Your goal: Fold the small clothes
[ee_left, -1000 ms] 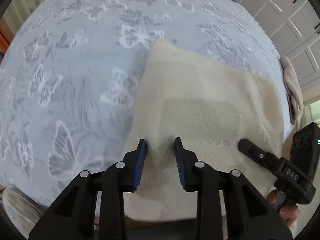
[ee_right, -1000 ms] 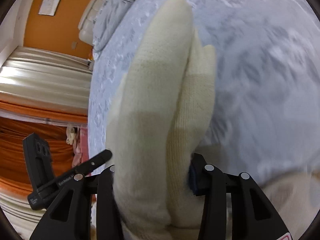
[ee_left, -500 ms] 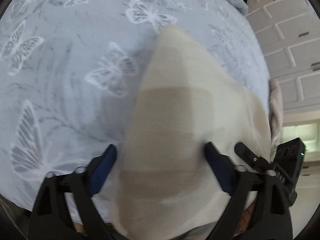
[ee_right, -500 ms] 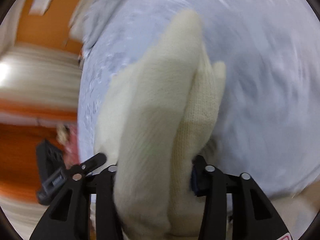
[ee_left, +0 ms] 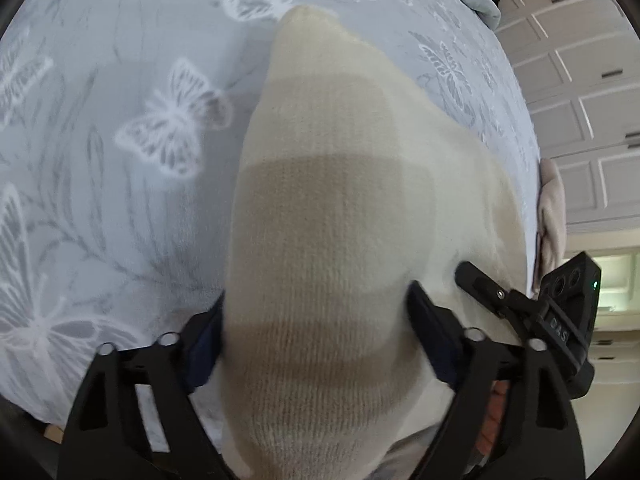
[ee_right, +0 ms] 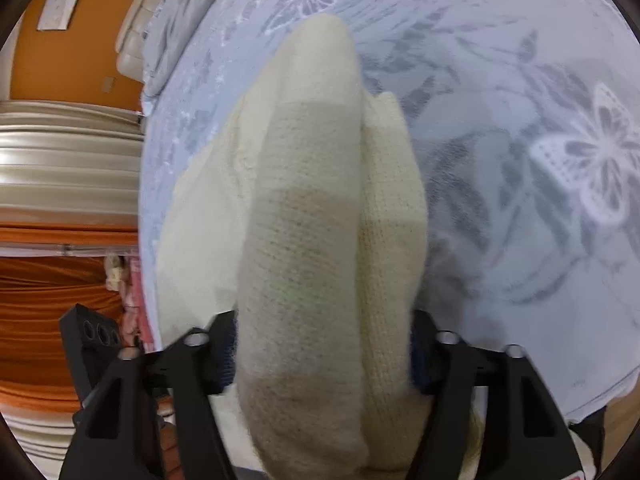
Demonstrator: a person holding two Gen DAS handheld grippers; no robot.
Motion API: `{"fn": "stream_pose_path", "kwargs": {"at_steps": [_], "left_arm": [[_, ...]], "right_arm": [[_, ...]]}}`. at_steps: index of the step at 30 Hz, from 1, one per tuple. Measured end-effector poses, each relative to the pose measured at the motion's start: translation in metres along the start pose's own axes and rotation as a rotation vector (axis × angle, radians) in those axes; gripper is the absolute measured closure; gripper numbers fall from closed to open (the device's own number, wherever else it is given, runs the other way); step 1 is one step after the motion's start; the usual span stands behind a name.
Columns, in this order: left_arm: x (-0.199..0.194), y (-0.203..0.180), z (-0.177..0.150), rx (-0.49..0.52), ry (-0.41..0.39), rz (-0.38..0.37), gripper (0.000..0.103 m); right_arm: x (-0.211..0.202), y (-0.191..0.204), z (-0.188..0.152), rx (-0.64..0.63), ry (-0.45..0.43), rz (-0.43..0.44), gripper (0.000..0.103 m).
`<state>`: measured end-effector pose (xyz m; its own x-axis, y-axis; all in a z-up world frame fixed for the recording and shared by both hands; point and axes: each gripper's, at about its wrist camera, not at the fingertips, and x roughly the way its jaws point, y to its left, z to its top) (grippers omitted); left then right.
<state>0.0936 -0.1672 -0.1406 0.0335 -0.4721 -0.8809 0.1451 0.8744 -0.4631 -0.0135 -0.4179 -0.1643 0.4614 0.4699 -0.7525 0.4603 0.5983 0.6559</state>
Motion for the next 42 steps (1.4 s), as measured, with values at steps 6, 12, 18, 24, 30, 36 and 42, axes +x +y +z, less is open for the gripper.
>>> {"fn": "stream_pose_path", "kwargs": {"at_steps": [6, 12, 18, 24, 30, 36, 42], "left_arm": [[-0.054, -0.031, -0.008, 0.131, -0.08, 0.06, 0.047], [-0.137, -0.051, -0.034, 0.249, -0.191, 0.054, 0.046], [-0.227, -0.056, -0.062, 0.309, -0.343, 0.046, 0.045], [-0.307, -0.045, -0.088, 0.336, -0.499, 0.033, 0.045], [-0.39, -0.037, -0.116, 0.374, -0.697, -0.011, 0.045], [-0.443, -0.027, -0.121, 0.403, -0.836, -0.02, 0.044], [-0.453, -0.004, -0.095, 0.371, -0.857, 0.004, 0.044]], "right_arm": [[-0.043, 0.034, -0.026, -0.043, -0.118, 0.044, 0.065], [-0.105, 0.088, -0.062, -0.129, -0.233, 0.111, 0.065], [-0.149, 0.161, -0.102, -0.259, -0.327, 0.165, 0.065], [-0.182, 0.229, -0.139, -0.39, -0.403, 0.209, 0.064], [-0.226, 0.301, -0.171, -0.556, -0.515, 0.273, 0.064], [-0.234, 0.346, -0.178, -0.632, -0.555, 0.345, 0.063], [-0.194, 0.373, -0.159, -0.624, -0.505, 0.34, 0.062]]}}
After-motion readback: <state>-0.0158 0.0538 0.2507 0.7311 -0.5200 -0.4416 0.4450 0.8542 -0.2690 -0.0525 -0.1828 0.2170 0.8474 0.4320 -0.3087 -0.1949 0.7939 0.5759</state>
